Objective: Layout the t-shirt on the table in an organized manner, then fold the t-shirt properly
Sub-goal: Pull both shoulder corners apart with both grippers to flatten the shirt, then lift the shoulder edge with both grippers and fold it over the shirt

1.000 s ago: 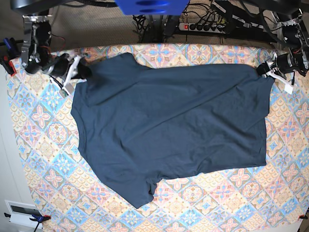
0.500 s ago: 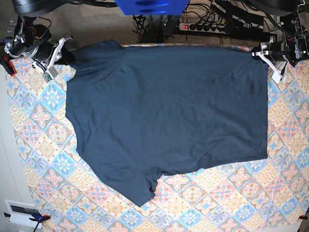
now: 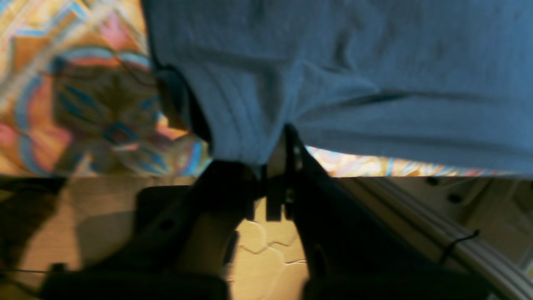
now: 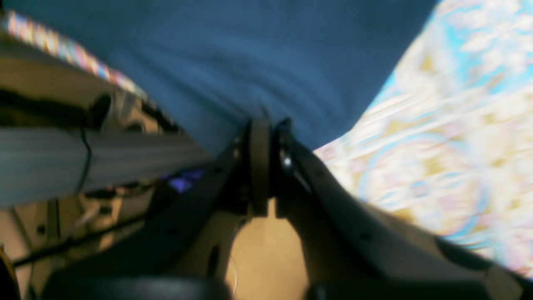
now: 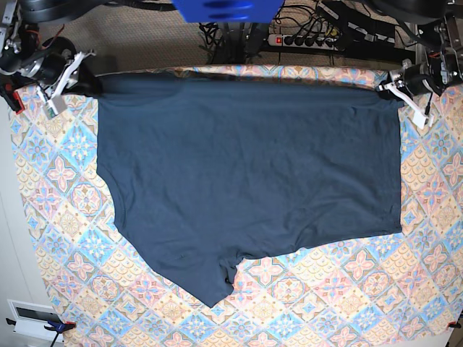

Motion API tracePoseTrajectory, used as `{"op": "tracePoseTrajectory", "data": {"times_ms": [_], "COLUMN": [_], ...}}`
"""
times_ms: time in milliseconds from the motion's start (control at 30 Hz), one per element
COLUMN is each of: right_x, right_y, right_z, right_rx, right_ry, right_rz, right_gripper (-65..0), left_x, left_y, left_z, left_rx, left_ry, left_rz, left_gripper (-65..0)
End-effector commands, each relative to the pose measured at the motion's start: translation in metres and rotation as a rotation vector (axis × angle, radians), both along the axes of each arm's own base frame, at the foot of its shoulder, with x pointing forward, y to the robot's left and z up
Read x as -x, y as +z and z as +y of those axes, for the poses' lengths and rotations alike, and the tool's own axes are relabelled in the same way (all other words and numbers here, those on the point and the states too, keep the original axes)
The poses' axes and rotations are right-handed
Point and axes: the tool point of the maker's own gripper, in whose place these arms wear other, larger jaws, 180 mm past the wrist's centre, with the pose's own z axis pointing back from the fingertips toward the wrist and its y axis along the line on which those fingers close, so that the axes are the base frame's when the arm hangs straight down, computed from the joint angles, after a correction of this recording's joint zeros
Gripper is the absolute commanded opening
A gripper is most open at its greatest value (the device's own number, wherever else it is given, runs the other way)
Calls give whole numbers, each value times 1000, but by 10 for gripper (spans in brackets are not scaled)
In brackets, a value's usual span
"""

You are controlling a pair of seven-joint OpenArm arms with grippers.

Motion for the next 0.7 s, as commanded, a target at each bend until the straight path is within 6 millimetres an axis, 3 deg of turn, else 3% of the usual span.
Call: {"op": "tracePoseTrajectory", "data": {"times_ms": [0, 333, 500, 667], "right_x": [-7, -66, -96, -110], "right_y": [12, 44, 63, 68], "right_z": [-7, -14, -4, 15], "right_rx": [15, 61, 12, -29], "right_ry": [-2, 3, -26, 10], "right_rz": [-42, -195, -306, -340], "right_gripper": [-636, -636, -636, -636], "left_x": [-15, -54, -65, -67], "left_y": [13, 35, 38, 41], "left_z": [8, -9, -14, -15], "left_rx": [-15, 132, 154, 172], "left_ry": [20, 126, 139, 144], "left_rz": [-62, -233, -266, -279], "left_gripper": [-650, -650, -650, -650]}}
